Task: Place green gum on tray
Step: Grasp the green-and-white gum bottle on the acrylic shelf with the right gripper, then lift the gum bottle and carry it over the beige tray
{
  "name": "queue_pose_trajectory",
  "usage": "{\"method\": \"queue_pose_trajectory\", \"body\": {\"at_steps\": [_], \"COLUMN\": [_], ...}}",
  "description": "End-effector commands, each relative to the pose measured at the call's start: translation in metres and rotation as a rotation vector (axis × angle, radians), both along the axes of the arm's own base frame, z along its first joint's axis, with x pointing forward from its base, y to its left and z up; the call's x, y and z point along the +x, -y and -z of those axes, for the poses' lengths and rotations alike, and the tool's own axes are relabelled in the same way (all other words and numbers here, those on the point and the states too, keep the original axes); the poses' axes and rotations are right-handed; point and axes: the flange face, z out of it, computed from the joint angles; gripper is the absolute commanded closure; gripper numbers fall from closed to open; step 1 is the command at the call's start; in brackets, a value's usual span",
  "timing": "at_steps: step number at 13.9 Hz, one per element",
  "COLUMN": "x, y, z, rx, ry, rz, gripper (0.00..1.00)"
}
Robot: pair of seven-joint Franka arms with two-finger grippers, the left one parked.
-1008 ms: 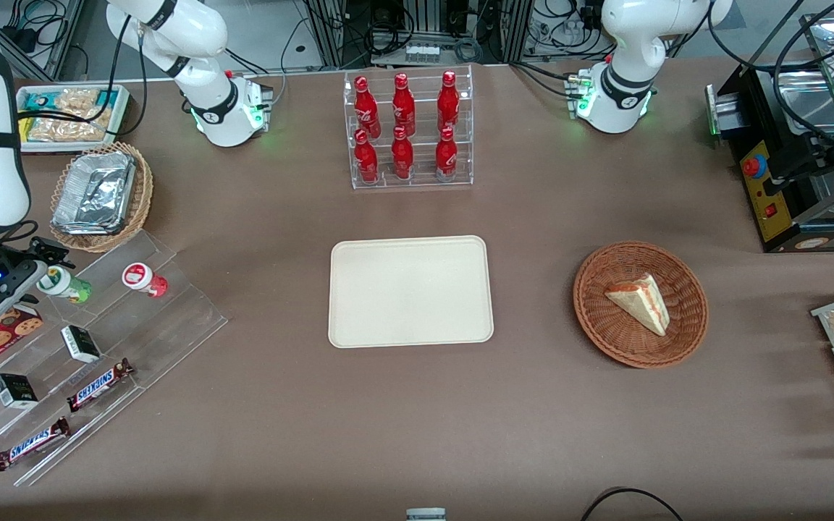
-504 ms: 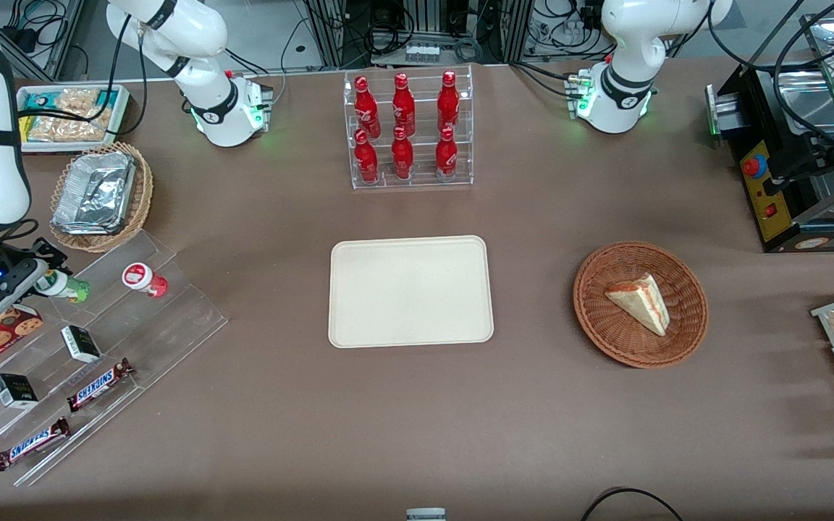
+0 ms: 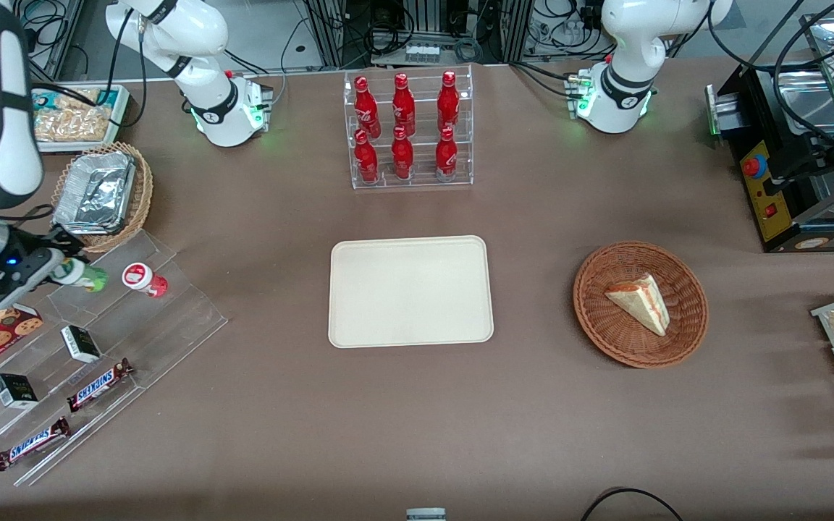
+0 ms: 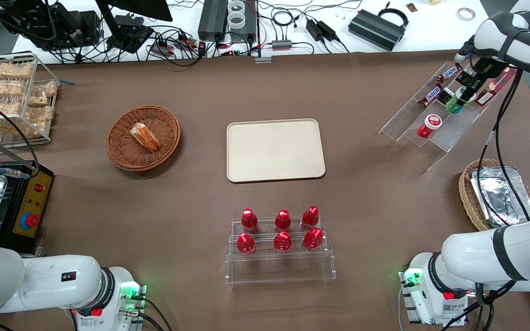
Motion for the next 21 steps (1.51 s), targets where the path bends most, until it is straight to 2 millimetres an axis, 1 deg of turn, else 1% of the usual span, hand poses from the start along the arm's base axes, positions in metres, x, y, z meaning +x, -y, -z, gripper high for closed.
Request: {"method": "queue_pose_trajectory", "body": {"at_steps": [1, 4, 7, 11, 13, 15, 16, 18, 19, 21], "x": [0.001, 0.003, -0.002, -0.017, -0.024, -0.025, -0.026, -0.028, -0.029, -0.036], "y": [-0.049, -0.122, -0.217, -0.331, -0.383, -0.424, -0.449, -0.496, -0.517, -0.561], "z": [-0.010, -0.008, -0.001, 0.015, 0.022, 0.031, 0.039, 0.061, 0.072, 0.097], "rx": [-0.004, -0.037, -0.061, -0.064, -0.058, -0.060, -0.056, -0.055, -0.052, -0.048], "ry": [-0.031, -0.052, -0.054, -0.036, -0.017, 0.001, 0.002, 0.017, 0.026, 0.039], "rz": [0.082, 0.191, 0.333, 0.517, 0.603, 0.680, 0.718, 0.791, 0.827, 0.878], "gripper": [1.00, 1.00, 1.00, 1.00, 1.00, 1.00, 1.00, 1.00, 1.00, 1.00]}}
